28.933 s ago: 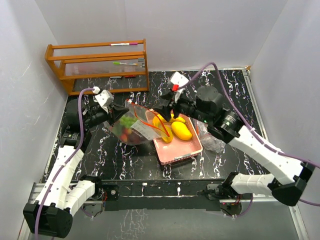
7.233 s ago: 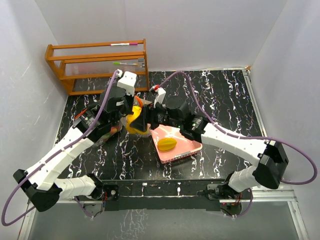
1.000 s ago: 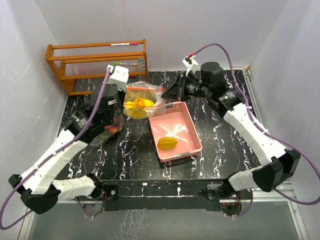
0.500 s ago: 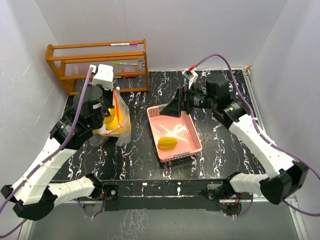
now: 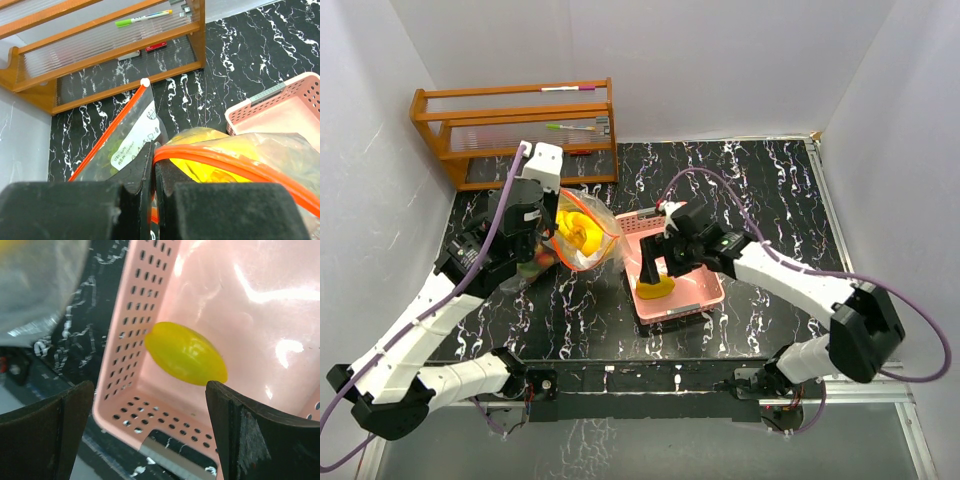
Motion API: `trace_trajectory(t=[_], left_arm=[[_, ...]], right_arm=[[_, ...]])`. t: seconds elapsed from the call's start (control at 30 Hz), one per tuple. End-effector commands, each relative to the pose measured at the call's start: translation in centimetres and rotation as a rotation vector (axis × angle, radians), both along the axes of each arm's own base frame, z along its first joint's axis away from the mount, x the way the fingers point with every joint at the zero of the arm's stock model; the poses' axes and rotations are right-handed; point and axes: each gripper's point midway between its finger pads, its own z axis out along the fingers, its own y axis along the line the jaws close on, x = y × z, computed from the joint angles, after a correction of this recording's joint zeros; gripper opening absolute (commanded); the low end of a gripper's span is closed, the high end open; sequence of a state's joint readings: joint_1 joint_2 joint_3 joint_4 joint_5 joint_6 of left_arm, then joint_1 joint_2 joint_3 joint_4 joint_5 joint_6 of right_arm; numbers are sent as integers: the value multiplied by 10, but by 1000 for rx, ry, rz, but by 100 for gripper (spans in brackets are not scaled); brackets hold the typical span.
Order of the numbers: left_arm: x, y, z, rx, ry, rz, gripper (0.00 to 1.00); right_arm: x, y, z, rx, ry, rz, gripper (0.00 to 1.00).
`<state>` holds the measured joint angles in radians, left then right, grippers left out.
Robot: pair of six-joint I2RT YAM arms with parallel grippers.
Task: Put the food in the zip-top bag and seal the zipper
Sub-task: Pick up the fake fruit from the bin.
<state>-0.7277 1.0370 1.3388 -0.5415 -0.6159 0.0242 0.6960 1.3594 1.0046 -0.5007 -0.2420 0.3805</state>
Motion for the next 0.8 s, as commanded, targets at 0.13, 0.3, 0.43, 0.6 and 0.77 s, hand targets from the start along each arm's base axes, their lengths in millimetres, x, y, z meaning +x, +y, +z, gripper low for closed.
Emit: trace_trajectory(t=[0.13,0.3,0.43,0.6,0.77], left_arm=[[-16,18,26,-31,-32,19,0],[-19,29,34,-9,-56,49,0],[-18,27,31,-4,-47,41,0],[-18,27,26,0,-42,43,0],[-18,26,26,0,-39,41,0]], right_arm=[[40,-11,-17,-198,-122,-97,99],[36,-5,-24,-204,-140,-61,99],[24,9,-36,-205,-156,117,99],[19,16,-49,-239,-223,276,99],[27,19,-60,-269,-290,360,100]])
